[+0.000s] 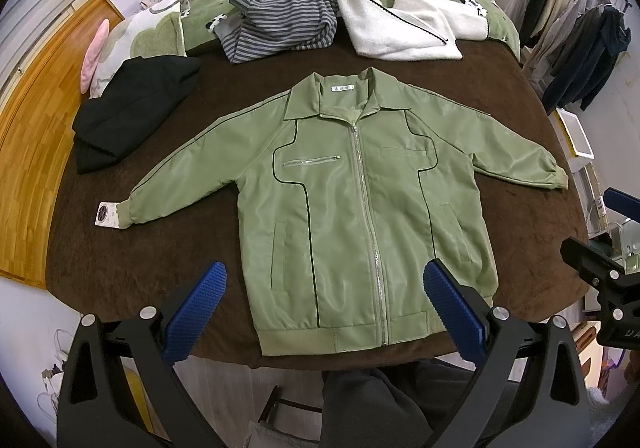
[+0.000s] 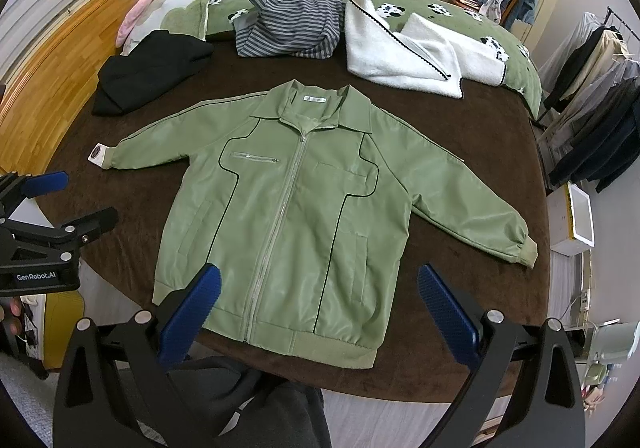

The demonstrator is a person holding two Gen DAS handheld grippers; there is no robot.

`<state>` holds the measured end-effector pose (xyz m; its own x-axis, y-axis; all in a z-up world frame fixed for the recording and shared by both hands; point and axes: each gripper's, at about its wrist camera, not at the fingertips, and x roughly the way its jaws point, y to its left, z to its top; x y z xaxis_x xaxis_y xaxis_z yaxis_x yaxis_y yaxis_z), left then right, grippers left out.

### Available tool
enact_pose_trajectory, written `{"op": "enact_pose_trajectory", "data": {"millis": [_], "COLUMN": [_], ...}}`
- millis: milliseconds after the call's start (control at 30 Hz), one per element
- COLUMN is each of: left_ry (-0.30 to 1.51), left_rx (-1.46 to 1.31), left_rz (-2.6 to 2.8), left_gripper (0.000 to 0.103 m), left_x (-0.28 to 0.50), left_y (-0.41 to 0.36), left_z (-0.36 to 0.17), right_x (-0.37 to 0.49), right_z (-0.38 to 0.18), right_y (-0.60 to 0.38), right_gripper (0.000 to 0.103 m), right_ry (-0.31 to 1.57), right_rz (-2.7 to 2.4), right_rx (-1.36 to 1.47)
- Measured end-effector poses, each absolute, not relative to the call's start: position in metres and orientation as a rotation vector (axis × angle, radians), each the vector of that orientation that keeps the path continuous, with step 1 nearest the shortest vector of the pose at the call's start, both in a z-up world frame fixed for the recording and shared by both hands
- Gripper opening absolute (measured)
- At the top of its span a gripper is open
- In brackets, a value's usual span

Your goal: Fold large clothes

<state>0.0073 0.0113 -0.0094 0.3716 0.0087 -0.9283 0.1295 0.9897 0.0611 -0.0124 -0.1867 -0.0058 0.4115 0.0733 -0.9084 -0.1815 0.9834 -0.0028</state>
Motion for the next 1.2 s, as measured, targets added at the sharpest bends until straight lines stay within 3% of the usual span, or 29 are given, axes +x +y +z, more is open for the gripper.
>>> {"op": "enact_pose_trajectory", "data": {"millis": [867,1200], "left_ry": [1.203,1.178], "left_rx": [0.203,0.280], "left_rz": [-0.156,-0.196], "left_gripper": [0.097,0.097], "left_x": [0.044,0.126], "left_y": [-0.014,-0.053], "left_z": [-0.028,-0.101], "right_x": [-0.008,0.018], "right_z": [-0.028,-0.082], "right_y": [-0.217,-0.278], "right_gripper": [0.097,0.097], "right_ry": [1.175,1.190], "right_rz": [0.113,-0.025], "right_rx": [-0.027,0.103]}}
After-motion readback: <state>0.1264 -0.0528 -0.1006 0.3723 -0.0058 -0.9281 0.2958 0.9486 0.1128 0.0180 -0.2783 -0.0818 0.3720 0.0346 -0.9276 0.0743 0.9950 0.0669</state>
